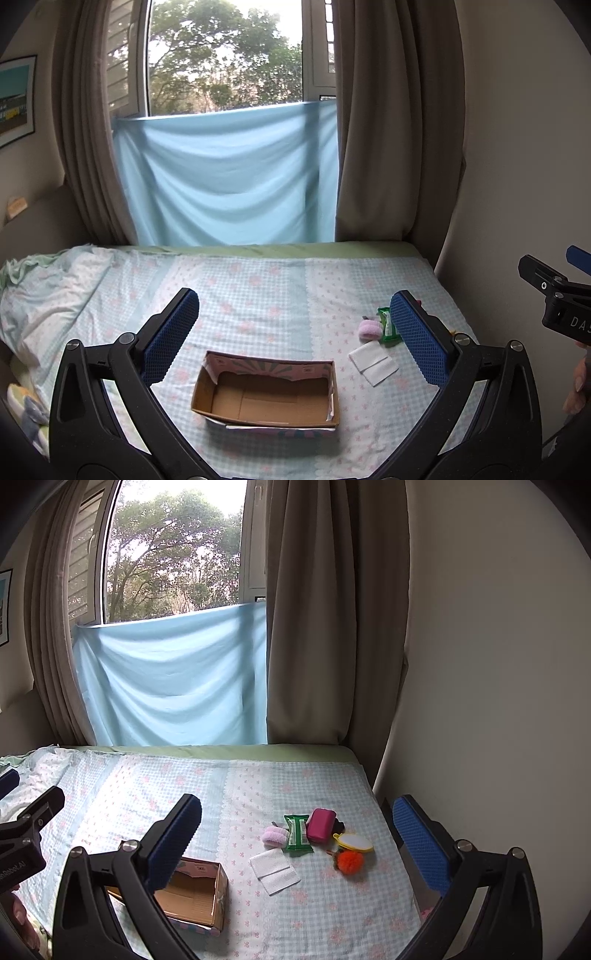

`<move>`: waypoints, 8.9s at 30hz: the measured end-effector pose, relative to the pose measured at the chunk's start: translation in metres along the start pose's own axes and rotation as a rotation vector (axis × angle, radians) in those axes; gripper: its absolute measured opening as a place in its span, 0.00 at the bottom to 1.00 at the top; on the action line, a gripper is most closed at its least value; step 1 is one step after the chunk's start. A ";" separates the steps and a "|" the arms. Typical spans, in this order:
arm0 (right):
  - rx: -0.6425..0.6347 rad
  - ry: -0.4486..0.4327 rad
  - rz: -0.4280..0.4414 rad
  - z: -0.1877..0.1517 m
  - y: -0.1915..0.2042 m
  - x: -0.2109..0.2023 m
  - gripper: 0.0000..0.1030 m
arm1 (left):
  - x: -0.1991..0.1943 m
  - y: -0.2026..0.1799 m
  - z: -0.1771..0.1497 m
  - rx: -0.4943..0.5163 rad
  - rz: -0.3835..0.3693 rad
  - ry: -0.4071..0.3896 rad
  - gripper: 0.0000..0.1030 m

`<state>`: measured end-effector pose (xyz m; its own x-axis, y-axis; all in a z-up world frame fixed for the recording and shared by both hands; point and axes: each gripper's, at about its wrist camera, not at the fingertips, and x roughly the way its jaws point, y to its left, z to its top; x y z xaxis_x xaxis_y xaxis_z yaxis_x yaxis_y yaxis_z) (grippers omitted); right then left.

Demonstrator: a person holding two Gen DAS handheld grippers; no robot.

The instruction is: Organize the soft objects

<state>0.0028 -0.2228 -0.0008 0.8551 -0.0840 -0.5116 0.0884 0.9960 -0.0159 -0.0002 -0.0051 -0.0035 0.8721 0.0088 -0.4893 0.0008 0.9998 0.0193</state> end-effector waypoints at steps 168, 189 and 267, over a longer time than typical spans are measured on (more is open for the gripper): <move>0.068 0.317 0.234 -0.037 0.065 0.160 0.12 | 0.195 0.051 -0.059 -0.038 -0.079 0.325 0.07; 0.344 0.828 0.311 -0.197 0.218 0.269 0.12 | 0.307 0.171 -0.197 0.153 -0.218 0.743 0.07; 0.239 0.357 -0.021 -0.100 -0.087 0.119 0.99 | 0.179 -0.083 -0.088 0.137 -0.286 0.437 1.00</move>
<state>0.0458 -0.3161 -0.1464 0.6253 -0.0458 -0.7791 0.2558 0.9552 0.1491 0.1127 -0.0846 -0.1690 0.5433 -0.2276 -0.8081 0.2973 0.9523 -0.0684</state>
